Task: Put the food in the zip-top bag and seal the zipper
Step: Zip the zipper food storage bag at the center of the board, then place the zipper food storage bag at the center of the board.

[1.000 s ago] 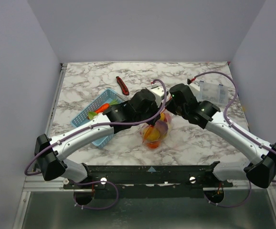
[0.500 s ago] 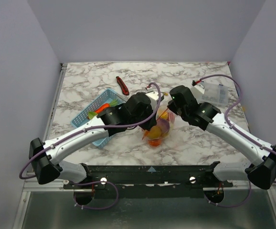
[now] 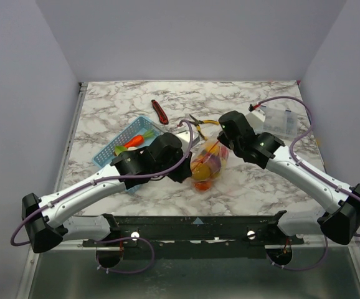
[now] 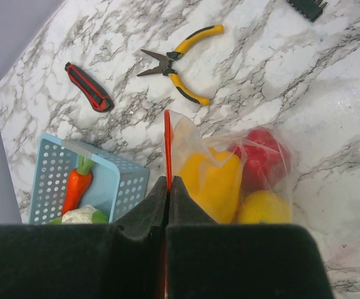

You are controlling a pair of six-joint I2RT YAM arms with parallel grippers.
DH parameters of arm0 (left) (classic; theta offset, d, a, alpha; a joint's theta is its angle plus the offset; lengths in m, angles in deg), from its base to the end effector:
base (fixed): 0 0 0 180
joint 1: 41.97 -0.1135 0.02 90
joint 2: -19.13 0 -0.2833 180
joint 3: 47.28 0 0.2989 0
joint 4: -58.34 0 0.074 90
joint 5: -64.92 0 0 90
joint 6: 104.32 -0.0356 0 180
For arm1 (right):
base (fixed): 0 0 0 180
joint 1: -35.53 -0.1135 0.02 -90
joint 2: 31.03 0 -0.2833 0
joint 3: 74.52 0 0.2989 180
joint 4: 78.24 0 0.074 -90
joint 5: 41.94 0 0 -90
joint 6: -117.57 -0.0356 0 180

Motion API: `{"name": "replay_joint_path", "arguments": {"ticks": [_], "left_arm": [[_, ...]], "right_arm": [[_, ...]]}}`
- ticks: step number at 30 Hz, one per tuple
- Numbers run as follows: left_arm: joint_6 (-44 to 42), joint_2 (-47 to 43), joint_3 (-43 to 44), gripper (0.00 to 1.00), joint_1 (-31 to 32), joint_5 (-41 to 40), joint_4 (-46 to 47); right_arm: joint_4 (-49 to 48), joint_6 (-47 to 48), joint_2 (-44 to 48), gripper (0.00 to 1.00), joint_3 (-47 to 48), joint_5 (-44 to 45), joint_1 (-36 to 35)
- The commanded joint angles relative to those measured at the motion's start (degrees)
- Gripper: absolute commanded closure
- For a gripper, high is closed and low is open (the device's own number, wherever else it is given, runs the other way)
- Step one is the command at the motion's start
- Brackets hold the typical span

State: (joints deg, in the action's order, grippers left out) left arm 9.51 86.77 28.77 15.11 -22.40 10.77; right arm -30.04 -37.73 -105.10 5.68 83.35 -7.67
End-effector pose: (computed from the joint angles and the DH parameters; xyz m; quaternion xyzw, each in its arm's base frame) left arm 0.1578 -0.2467 0.3500 0.2680 0.8623 -0.2945 0.3128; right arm 0.2444 0.2013 0.3488 0.2877 0.8311 0.1523 0.4509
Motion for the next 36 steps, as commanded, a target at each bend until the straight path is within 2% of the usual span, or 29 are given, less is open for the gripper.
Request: {"name": "replay_joint_path", "arguments": {"ticks": [1, 6, 10, 14, 16, 23, 28, 33, 36], "left_arm": [[1.8, -3.6, -2.3, 1.0, 0.3, 3.9, -6.2], [1.8, -5.4, -2.3, 0.96, 0.3, 3.8, -7.4], [2.1, -7.1, -0.8, 0.69, 0.3, 2.9, -7.7], [1.5, -9.9, 0.7, 0.51, 0.2, 2.2, -6.6], [1.0, -11.4, 1.9, 0.45, 0.1, 1.1, -6.2], [-1.6, -17.9, 3.9, 0.38, -0.4, -4.8, -3.1], [-3.3, -20.0, 3.7, 0.37, -0.7, -6.5, -1.3], [-2.9, -20.9, 2.1, 0.37, -0.9, -6.7, 0.8], [-2.6, -21.2, 1.1, 0.37, -0.9, -6.8, 1.4]], "right_arm": [[-2.6, 0.6, -0.1, 1.0, 2.2, 6.8, 0.6], [-7.8, 4.6, 0.4, 1.0, 1.0, 4.0, 0.6], [-16.8, 10.6, 2.7, 1.0, -1.8, -2.6, 0.6], [-17.5, 14.5, 4.8, 1.0, -2.2, -3.9, 0.6], [-15.7, 16.2, 6.3, 1.0, -2.3, -2.9, 0.6], [-2.8, 19.5, 17.8, 1.0, -2.6, 9.2, 0.6], [5.0, 25.1, 25.0, 1.0, -1.2, 16.1, 0.6], [11.2, 30.4, 24.9, 1.0, 0.0, 20.8, 0.6], [9.9, 34.2, 21.6, 1.0, -1.0, 19.5, 0.6]]}}
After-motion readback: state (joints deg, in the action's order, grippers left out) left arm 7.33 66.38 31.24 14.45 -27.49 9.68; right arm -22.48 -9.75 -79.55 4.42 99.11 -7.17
